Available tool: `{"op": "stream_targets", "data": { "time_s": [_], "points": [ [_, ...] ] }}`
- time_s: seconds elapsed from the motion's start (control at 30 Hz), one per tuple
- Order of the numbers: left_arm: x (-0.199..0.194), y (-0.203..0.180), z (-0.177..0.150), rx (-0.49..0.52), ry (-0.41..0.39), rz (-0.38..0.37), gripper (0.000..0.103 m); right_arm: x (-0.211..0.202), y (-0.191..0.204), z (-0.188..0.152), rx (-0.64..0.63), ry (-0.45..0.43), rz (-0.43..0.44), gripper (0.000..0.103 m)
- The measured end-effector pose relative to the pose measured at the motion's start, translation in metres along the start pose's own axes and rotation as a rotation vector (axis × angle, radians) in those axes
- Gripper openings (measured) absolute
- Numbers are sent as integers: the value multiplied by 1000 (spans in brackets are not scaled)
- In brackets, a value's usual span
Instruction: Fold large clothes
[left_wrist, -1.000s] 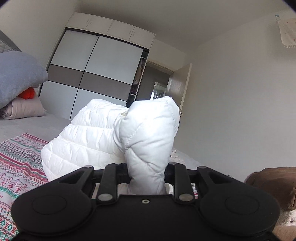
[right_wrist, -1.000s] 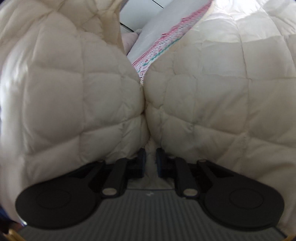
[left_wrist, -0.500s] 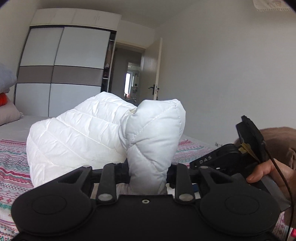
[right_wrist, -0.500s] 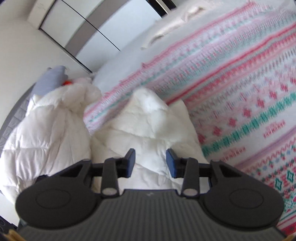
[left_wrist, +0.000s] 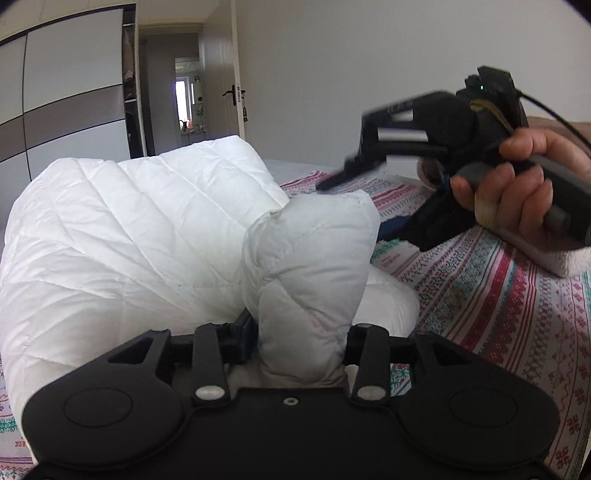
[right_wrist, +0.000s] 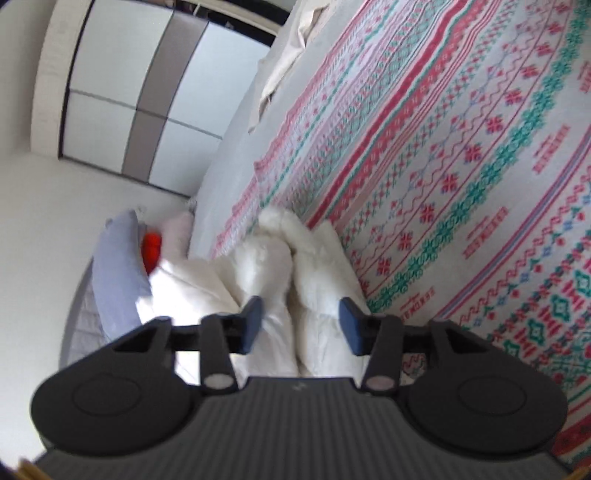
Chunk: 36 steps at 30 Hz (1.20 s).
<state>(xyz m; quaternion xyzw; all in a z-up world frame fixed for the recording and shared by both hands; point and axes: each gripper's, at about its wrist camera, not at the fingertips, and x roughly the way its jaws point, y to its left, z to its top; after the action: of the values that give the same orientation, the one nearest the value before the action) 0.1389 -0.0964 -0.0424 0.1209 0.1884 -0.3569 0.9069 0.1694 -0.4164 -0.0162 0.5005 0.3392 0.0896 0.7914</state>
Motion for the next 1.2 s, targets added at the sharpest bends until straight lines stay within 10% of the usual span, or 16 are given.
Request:
{"op": "stream_targets", "data": {
  "time_s": [0.07,0.27,0.4,0.6,0.8,0.97,1.2],
  "points": [
    [-1,-6,-2,25,5,0,42,-7,1,3,3,-13,85,82],
    [-10,-16,-7,64,0,-29,48,34,34,-14,-137,79,31,82],
    [-36,-12,4,133,11,-136,50,60,39,-29,-283,53,-102,42],
    [-97,34,31,79,-93,-235,53,70,17,-16,-272,67,-64,39],
    [-57,104,65,-13,-78,64,52,63,6,-13,-257,101,9,42],
    [0,114,55,-57,14,140,51,50,23,-12,-219,78,-38,66],
    [22,76,43,88,29,203,51,3,123,-48,-527,-342,-209,66]
  ]
}}
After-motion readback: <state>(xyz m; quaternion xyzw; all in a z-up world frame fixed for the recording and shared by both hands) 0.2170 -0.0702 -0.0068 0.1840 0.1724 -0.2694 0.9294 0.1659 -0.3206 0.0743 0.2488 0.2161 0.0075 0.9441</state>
